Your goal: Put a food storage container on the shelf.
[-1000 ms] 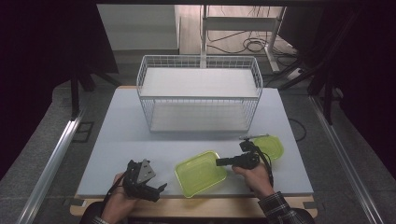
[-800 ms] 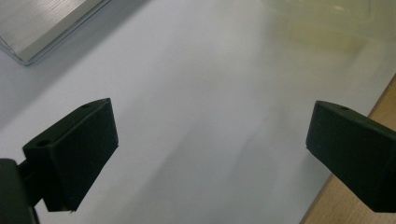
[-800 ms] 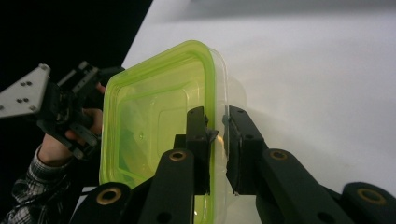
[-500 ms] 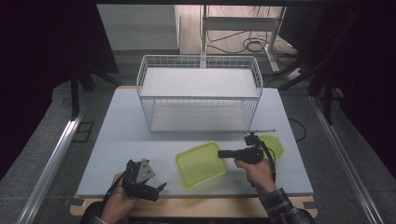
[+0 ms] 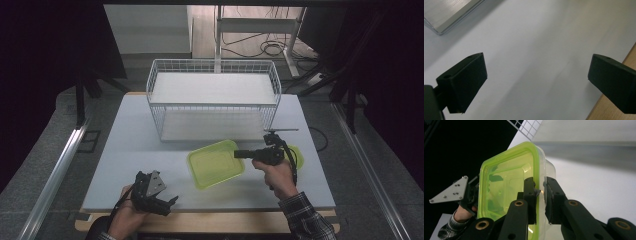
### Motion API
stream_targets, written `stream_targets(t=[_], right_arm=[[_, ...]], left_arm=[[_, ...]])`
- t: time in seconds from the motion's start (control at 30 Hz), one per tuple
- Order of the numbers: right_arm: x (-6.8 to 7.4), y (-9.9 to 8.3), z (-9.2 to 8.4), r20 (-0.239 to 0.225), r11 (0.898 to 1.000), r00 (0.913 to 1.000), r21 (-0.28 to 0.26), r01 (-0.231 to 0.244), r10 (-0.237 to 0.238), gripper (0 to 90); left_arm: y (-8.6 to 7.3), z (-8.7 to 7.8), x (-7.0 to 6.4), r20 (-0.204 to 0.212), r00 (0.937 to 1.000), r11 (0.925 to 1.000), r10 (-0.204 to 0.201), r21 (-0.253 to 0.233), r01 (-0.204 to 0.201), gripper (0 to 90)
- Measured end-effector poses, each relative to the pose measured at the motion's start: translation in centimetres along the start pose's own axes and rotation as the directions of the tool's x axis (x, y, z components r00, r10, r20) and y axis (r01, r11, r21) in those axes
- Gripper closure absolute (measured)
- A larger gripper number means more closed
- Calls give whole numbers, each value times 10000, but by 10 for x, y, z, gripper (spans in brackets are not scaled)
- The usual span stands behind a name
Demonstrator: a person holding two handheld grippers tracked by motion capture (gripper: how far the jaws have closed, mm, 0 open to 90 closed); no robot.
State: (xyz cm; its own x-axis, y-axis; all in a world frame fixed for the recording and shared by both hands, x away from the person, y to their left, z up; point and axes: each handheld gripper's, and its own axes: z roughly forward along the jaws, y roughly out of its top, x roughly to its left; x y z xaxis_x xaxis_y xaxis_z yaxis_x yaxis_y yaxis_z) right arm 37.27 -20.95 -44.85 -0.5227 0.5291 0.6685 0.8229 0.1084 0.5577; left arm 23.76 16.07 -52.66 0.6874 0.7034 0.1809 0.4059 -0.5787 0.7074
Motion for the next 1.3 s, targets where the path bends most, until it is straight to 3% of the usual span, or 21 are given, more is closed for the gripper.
stream_targets(t=[0.3,0.7,1.3], right_arm=[[6,15,-6,-19,9997,10000,-253,16,-17,797],[24,40,-14,-39,9980,9995,-551,319,-321,798],[45,76,-26,-179,9935,9989,-1066,409,-430,798]], left_arm=[[0,0,0,-1,10000,10000,-15,-28,15,17],[-1,-2,5,340,9980,9981,-542,-268,551,11],[-1,-2,5,323,9981,9983,-519,-248,527,11]])
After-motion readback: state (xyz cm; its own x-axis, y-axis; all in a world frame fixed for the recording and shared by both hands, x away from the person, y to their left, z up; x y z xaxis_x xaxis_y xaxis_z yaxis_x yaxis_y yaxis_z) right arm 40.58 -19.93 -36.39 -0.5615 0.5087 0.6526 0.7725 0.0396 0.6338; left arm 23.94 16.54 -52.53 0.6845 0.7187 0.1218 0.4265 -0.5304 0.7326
